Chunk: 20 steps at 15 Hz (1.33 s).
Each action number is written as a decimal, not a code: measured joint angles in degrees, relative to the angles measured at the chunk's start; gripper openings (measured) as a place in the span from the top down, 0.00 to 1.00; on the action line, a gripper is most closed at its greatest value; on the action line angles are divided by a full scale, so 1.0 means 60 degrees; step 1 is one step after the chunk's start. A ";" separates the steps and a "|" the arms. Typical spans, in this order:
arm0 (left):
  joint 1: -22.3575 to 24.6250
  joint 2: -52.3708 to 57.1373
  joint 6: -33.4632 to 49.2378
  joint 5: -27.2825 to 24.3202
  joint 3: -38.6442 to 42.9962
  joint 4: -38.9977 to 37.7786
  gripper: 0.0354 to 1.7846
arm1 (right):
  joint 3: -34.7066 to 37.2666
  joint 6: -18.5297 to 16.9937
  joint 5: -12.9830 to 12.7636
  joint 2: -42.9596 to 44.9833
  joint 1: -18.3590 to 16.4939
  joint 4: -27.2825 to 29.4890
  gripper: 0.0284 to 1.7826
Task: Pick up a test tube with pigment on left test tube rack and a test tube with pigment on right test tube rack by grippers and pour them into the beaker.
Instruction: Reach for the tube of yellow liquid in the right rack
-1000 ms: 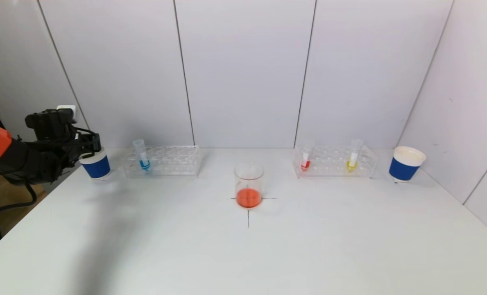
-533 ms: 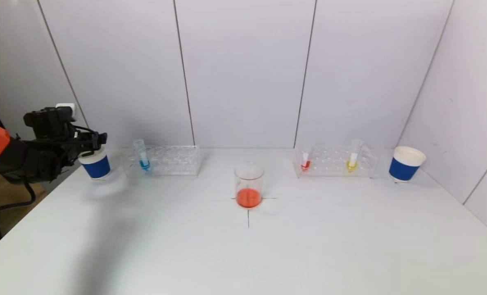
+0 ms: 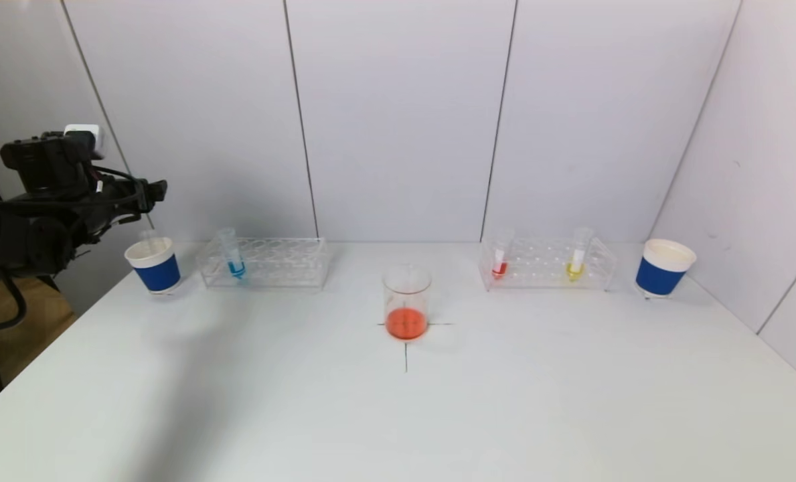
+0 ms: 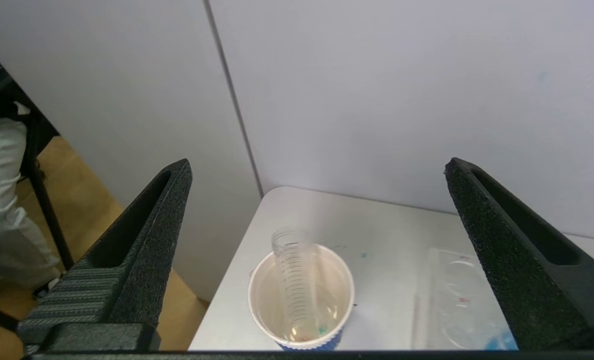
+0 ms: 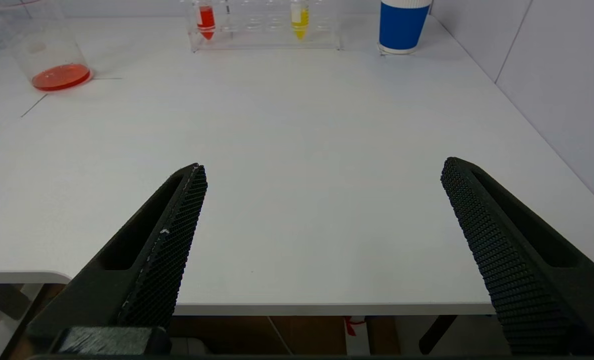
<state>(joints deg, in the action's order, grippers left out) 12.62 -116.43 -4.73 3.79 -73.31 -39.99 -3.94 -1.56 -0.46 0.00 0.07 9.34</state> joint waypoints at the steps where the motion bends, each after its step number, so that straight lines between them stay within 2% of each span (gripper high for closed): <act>1: -0.0120 0.0419 0.0000 -0.0128 0.0171 0.0128 0.01 | 0.0000 0.0000 0.0004 0.0000 0.0004 -0.0008 0.04; 5: -0.0973 0.2499 0.0037 -0.0402 0.1457 0.0683 0.01 | 0.0000 -0.0002 0.0004 0.0000 0.0000 -0.0004 0.04; 9: -0.1924 0.5088 -0.0028 -0.0351 0.3840 0.1028 0.01 | 0.0000 -0.0002 0.0004 0.0000 0.0000 -0.0004 0.04; 12: -0.2249 0.7444 -0.0390 -0.0030 0.6073 0.1083 0.01 | 0.0000 0.0000 0.0000 0.0000 0.0004 -0.0004 0.04; 15: -0.2365 1.0031 -0.0914 0.0673 0.7875 0.1396 0.01 | 0.0000 -0.0002 0.0000 0.0000 0.0000 -0.0004 0.04; 18: -0.2400 1.2556 -0.1219 0.0947 0.8609 0.2660 0.01 | 0.0000 -0.0002 0.0004 0.0000 0.0000 -0.0004 0.04; 20: -0.2402 1.4472 -0.1296 0.1008 0.8834 0.4179 0.01 | 0.0000 0.0000 0.0004 0.0000 0.0004 0.0000 0.04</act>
<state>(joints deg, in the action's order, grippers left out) -1.79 -29.60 -12.51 9.84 -20.31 -14.91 -3.94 -1.56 -0.44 0.00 0.10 9.34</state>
